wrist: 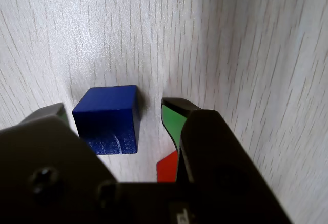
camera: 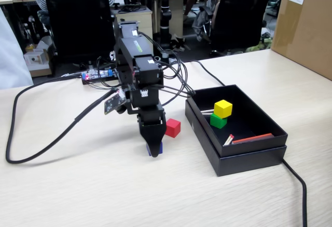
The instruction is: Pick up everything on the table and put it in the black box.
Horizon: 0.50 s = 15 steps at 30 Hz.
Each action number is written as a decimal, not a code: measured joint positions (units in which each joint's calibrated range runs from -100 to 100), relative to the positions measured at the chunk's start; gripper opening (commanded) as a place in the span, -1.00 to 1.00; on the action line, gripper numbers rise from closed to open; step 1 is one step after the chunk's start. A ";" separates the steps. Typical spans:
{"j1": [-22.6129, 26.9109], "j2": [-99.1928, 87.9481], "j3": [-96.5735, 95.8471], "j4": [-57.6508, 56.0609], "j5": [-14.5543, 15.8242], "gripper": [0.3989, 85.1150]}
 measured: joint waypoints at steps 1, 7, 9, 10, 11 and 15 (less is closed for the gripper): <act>0.05 0.13 0.00 0.00 0.20 -0.60; 0.00 -0.65 0.00 0.00 1.71 -0.84; 0.05 -4.66 -0.09 0.00 1.90 -0.84; 0.05 -5.05 -0.09 0.00 1.90 -0.84; 0.24 -8.16 -0.18 0.00 1.90 -0.84; 2.88 -22.14 3.01 0.00 2.10 -0.84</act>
